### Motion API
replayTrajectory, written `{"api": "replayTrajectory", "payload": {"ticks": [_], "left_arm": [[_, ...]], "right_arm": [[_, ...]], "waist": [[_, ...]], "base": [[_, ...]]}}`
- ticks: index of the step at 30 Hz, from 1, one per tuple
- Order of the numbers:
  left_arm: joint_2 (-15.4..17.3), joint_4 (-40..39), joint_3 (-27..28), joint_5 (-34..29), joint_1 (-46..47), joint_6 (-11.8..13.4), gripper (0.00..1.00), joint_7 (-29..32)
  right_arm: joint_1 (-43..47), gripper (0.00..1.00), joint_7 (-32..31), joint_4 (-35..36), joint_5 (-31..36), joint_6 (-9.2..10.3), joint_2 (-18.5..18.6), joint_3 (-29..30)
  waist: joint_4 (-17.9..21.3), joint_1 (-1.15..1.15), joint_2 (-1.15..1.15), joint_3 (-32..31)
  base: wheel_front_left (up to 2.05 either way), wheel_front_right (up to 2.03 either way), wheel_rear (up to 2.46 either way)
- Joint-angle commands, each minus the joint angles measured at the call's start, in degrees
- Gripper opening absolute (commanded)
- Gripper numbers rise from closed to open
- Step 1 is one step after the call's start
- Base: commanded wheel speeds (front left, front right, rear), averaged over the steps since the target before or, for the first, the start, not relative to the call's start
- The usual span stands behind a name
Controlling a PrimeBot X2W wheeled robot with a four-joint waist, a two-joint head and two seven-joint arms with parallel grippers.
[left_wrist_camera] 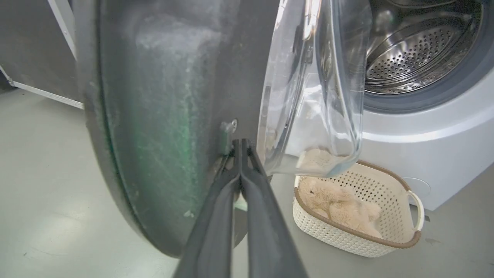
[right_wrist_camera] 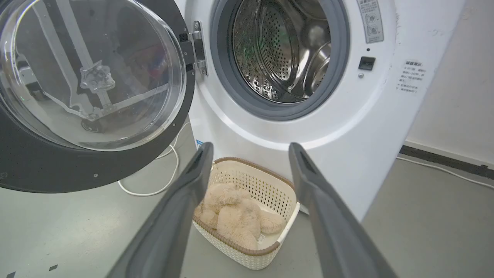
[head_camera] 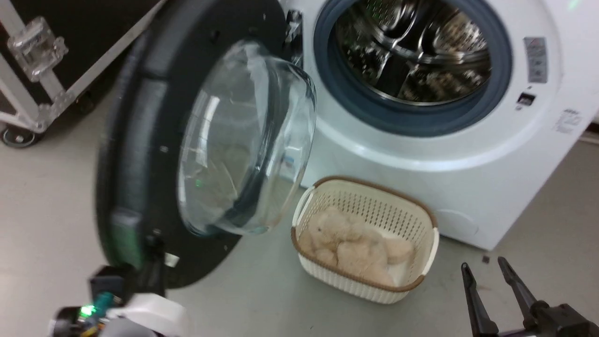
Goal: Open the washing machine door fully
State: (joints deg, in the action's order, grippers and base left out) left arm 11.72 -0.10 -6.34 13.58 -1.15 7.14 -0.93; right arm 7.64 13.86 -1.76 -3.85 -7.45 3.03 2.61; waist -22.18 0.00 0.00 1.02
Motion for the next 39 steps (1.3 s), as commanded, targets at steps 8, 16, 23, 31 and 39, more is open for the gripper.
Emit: {"api": "replayTrajectory", "payload": {"ticks": [8, 16, 23, 31, 39], "left_arm": [[6.38, 2.79, 6.86, 4.42, 7.29, -1.85, 0.00, 2.00], [12.17, 11.11, 12.60, 7.97, 14.07, -3.52, 0.00, 2.14], [14.56, 19.86, 15.66, 9.63, 17.47, -4.24, 0.00, -1.88], [13.68, 23.51, 15.68, 9.55, 16.97, -7.42, 0.00, -12.12], [8.65, 12.96, 13.04, 6.26, 10.25, -9.14, 0.00, -14.01]], "right_arm": [[-3.53, 1.00, -2.12, 3.57, 2.13, -0.03, 0.85, -0.41], [-5.56, 1.00, -3.24, 5.04, 1.15, -0.03, 2.12, -0.43], [-6.73, 1.00, -3.38, 5.32, 0.77, -0.03, 2.50, -0.60], [-6.59, 1.00, -1.70, 3.69, 0.15, -0.03, 2.33, 2.00], [-5.34, 1.00, 0.29, 2.66, 1.46, -0.03, 1.03, 4.56]], "waist": [[-0.37, 0.00, 0.00, 8.05], [0.93, 0.00, 0.00, 12.52], [2.59, 0.00, 0.00, 13.93], [4.68, 0.00, 0.00, 10.42], [8.40, 0.00, 0.00, 2.51]], "base": [[0.00, 0.00, 0.00], [0.00, 0.00, 0.00], [0.00, 0.00, 0.00], [0.00, 0.00, 0.00], [0.00, 0.00, 0.00]]}}
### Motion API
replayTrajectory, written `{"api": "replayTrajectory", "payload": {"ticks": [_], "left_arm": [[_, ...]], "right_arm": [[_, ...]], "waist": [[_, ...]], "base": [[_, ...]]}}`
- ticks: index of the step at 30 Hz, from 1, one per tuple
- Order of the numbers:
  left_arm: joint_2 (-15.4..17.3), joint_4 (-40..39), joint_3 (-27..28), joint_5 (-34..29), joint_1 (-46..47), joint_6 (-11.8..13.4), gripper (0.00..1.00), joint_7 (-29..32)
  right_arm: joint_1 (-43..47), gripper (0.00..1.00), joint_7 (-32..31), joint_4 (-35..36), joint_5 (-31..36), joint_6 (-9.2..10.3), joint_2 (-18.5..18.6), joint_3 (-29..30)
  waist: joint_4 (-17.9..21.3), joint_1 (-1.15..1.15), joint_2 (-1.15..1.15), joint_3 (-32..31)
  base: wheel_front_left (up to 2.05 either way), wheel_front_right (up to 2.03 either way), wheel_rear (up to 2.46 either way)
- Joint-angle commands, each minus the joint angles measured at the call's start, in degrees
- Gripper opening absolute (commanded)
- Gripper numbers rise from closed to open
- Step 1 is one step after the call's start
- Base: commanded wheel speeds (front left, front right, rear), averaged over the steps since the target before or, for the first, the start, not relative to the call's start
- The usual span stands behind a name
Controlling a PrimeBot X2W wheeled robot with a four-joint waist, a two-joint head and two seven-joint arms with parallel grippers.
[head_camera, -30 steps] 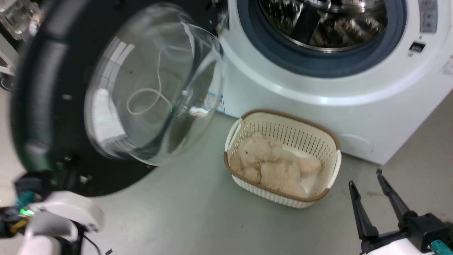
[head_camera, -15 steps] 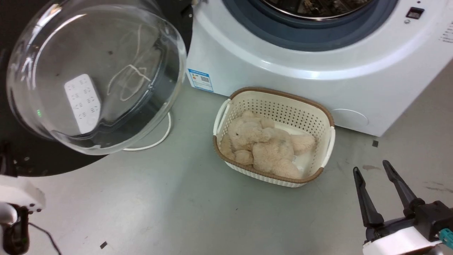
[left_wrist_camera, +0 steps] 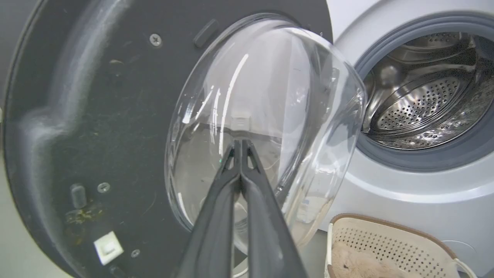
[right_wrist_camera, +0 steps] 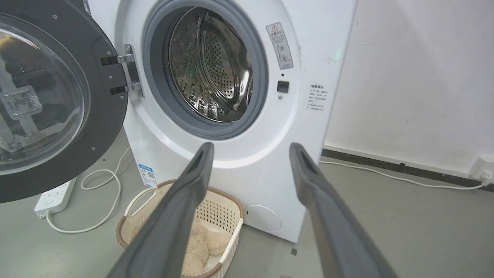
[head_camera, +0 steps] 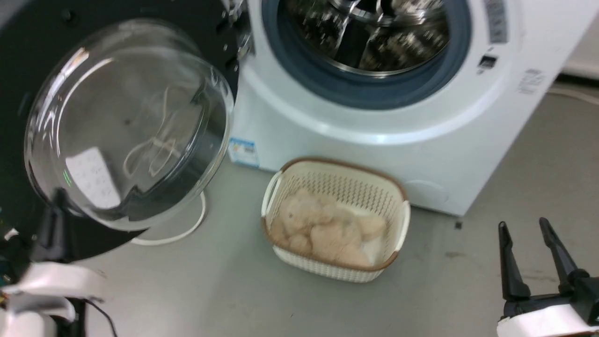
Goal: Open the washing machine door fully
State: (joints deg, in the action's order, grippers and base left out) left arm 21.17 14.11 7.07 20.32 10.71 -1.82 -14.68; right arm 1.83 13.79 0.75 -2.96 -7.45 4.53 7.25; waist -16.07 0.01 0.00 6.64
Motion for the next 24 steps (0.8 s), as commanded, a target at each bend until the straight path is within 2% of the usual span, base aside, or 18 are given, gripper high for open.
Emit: {"api": "replayTrajectory", "payload": {"ticks": [1, 7, 12, 13, 14, 15, 16, 24], "left_arm": [[-1.72, -3.04, -0.50, -0.77, -2.76, -0.03, 0.00, -0.27], [-6.63, -11.97, -3.35, -3.78, -10.81, 0.97, 0.00, -0.30], [-10.46, -15.54, -7.52, -6.69, -15.01, 2.08, 0.00, -0.30], [-11.00, -15.69, -8.26, -7.32, -15.70, 2.22, 0.04, -0.31], [-11.55, -15.76, -8.87, -7.93, -16.29, 2.44, 0.32, -0.31], [-12.02, -15.73, -9.36, -8.59, -16.80, 2.73, 0.96, -0.31], [-12.45, -15.63, -9.82, -9.22, -17.24, 3.02, 1.00, -0.31], [-14.12, -15.05, -12.74, -12.80, -19.07, 3.99, 1.00, -0.31]], "right_arm": [[0.75, 1.00, 0.47, 0.11, 0.88, -0.03, -0.60, -0.27], [2.93, 1.00, 0.83, 1.04, 2.15, -0.03, -1.15, -0.78], [4.49, 1.00, 0.98, 2.06, 2.45, -0.03, -1.48, -0.93], [4.87, 1.00, 0.99, 1.88, 2.28, -0.03, -1.52, -1.12], [5.21, 1.00, 1.01, 1.75, 2.11, -0.03, -1.56, -1.30], [5.52, 1.00, 1.03, 1.69, 2.00, -0.03, -1.59, -1.49], [5.81, 1.00, 1.05, 1.64, 1.82, -0.03, -1.60, -1.65], [7.22, 1.00, 1.16, 0.99, 0.31, -0.03, -1.64, -2.33]], "waist": [[2.95, -0.01, 0.00, -4.26], [6.49, -0.01, 0.00, -8.61], [8.82, -0.01, 0.00, -9.86], [9.26, -0.01, 0.00, -10.08], [9.65, -0.01, 0.00, -10.23], [10.03, -0.01, 0.00, -10.36], [10.38, -0.01, 0.00, -10.47], [11.88, -0.01, 0.00, -10.94]], "base": [[0.00, 0.00, 0.00], [0.00, 0.00, 0.00], [0.00, 0.00, 0.00], [0.00, 0.00, 0.00], [0.00, 0.00, 0.00], [0.00, 0.00, 0.00], [0.00, 0.00, 0.00], [0.00, 0.00, 0.00]]}}
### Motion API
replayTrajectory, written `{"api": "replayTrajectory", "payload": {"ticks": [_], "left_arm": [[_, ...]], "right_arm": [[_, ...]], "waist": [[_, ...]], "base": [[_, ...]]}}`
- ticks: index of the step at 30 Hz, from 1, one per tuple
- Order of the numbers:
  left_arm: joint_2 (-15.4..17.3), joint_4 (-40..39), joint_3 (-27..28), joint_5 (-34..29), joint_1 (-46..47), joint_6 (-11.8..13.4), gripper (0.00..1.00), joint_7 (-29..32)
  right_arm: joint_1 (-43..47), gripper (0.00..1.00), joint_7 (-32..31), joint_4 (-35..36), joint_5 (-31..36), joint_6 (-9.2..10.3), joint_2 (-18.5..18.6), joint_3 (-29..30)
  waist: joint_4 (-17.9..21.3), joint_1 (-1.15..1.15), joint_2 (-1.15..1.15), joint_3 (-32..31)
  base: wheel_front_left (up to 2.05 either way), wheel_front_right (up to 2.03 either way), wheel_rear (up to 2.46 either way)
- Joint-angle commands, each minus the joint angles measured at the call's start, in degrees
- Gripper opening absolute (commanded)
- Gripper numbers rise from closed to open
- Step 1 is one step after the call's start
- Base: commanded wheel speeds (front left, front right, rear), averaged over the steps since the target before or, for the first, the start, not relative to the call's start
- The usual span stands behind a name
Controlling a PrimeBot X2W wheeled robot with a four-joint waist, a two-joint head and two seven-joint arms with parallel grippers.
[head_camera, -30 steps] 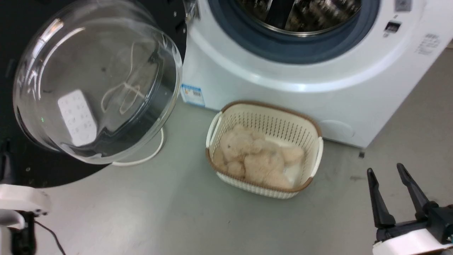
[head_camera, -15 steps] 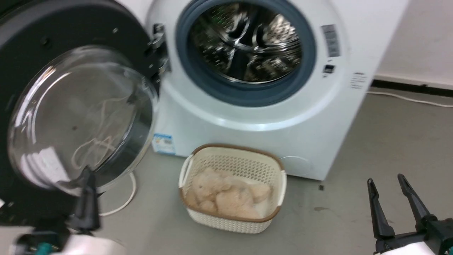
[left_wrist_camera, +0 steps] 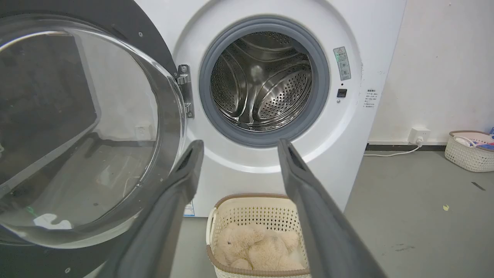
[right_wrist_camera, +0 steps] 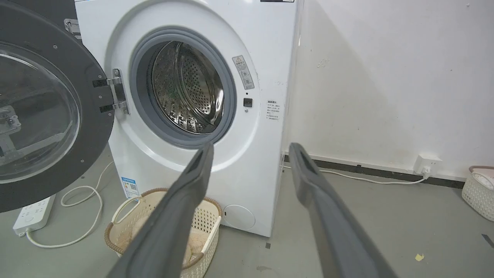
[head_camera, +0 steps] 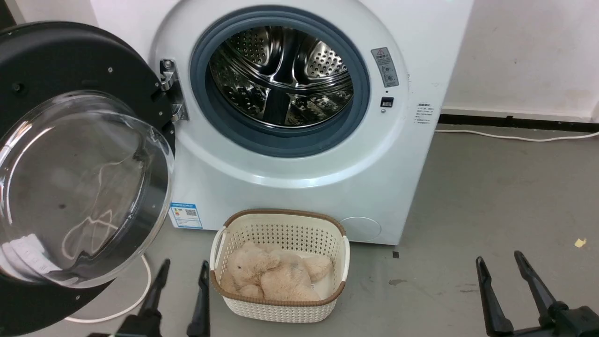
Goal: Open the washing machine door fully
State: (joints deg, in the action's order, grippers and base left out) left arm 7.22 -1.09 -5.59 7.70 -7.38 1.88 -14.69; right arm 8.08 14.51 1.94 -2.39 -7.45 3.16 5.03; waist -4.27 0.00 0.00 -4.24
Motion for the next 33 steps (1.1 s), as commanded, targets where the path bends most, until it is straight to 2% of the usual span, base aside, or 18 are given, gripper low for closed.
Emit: {"api": "replayTrajectory", "payload": {"ticks": [1, 10, 16, 17, 33], "left_arm": [[-0.20, 0.42, -0.37, -0.62, -1.15, 0.37, 1.00, -0.30], [-0.72, 3.59, -1.34, -1.87, -1.66, 1.97, 1.00, -0.18], [-0.87, 4.85, -2.18, -1.90, -0.65, 2.09, 1.00, 0.01], [-0.87, 4.79, -2.11, -1.62, -0.87, 1.81, 0.00, 0.03], [-1.20, 4.43, -1.47, -2.15, -0.08, 1.45, 0.00, 1.46]], "right_arm": [[1.13, 1.00, 0.45, -0.36, -0.52, -0.03, -0.27, -0.06], [1.02, 1.00, 0.48, -0.91, -1.49, -0.03, -0.27, -0.11], [0.96, 1.00, 0.48, -1.94, -1.53, -0.03, -0.28, -0.06], [0.76, 0.00, 0.22, -1.82, -1.22, 0.01, -0.03, -0.07], [-0.09, 0.00, -1.21, -1.82, -0.86, 0.01, -0.05, -0.54]], "waist": [[0.25, 0.00, 0.00, -0.14], [1.53, 0.00, 0.00, -0.12], [1.45, 0.00, 0.00, 0.03], [1.47, 0.00, 0.00, 0.04], [1.76, 0.00, 0.00, 0.45]], "base": [[0.00, 0.00, 0.00], [0.00, 0.00, 0.00], [0.00, 0.00, 0.00], [0.00, 0.00, 0.00], [0.00, 0.00, 0.00]]}}
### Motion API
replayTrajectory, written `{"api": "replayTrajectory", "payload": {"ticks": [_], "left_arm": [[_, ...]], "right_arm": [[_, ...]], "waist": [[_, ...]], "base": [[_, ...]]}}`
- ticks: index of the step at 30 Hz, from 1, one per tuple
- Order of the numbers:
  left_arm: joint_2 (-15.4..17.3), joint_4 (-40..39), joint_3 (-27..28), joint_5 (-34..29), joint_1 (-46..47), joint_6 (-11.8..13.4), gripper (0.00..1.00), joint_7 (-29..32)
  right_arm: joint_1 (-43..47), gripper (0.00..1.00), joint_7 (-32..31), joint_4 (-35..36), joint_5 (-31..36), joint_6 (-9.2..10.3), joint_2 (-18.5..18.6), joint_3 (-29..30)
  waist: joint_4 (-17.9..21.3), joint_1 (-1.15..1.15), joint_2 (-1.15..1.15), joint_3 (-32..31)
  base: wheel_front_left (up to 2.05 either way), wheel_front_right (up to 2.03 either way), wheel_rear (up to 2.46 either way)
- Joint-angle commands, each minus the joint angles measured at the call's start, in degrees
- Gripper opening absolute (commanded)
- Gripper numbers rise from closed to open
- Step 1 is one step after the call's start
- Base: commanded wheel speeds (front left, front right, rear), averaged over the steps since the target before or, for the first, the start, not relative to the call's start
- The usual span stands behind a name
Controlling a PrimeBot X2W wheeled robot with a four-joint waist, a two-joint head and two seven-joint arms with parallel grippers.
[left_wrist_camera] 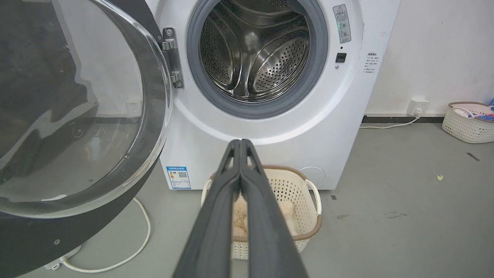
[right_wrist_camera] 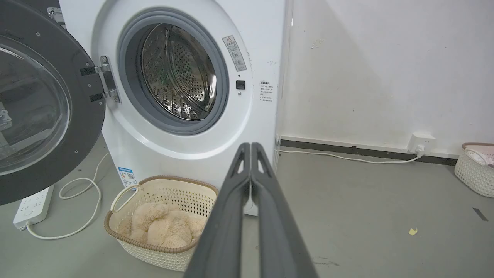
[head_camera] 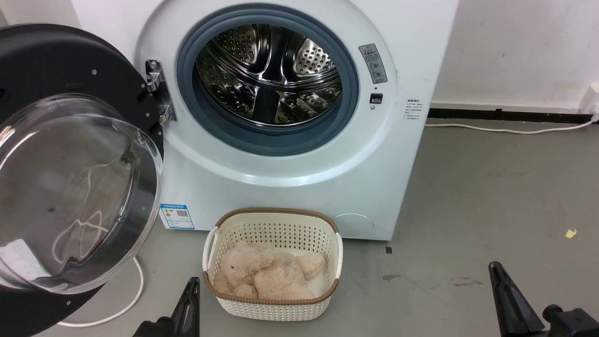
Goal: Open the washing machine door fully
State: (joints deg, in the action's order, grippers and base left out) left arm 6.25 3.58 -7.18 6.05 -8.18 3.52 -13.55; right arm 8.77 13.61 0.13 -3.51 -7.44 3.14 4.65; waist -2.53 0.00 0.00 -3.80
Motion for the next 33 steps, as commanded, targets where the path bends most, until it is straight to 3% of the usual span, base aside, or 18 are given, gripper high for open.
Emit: {"api": "replayTrajectory", "payload": {"ticks": [1, 33], "left_arm": [[-0.25, -0.27, 0.19, -0.55, 0.79, -0.22, 0.00, 0.43], [-1.14, -1.21, 2.18, -2.12, 2.89, -1.16, 0.00, 4.17]], "right_arm": [[-0.85, 0.00, -0.43, -0.01, 0.29, 0.00, -0.03, -0.21], [-3.11, 0.00, -4.18, -0.05, 1.21, -0.02, -0.09, -1.48]], "waist": [[0.04, 0.00, 0.00, 0.06], [0.75, 0.00, 0.00, 1.12]], "base": [[0.00, 0.00, 0.00], [0.00, 0.00, 0.00]]}}
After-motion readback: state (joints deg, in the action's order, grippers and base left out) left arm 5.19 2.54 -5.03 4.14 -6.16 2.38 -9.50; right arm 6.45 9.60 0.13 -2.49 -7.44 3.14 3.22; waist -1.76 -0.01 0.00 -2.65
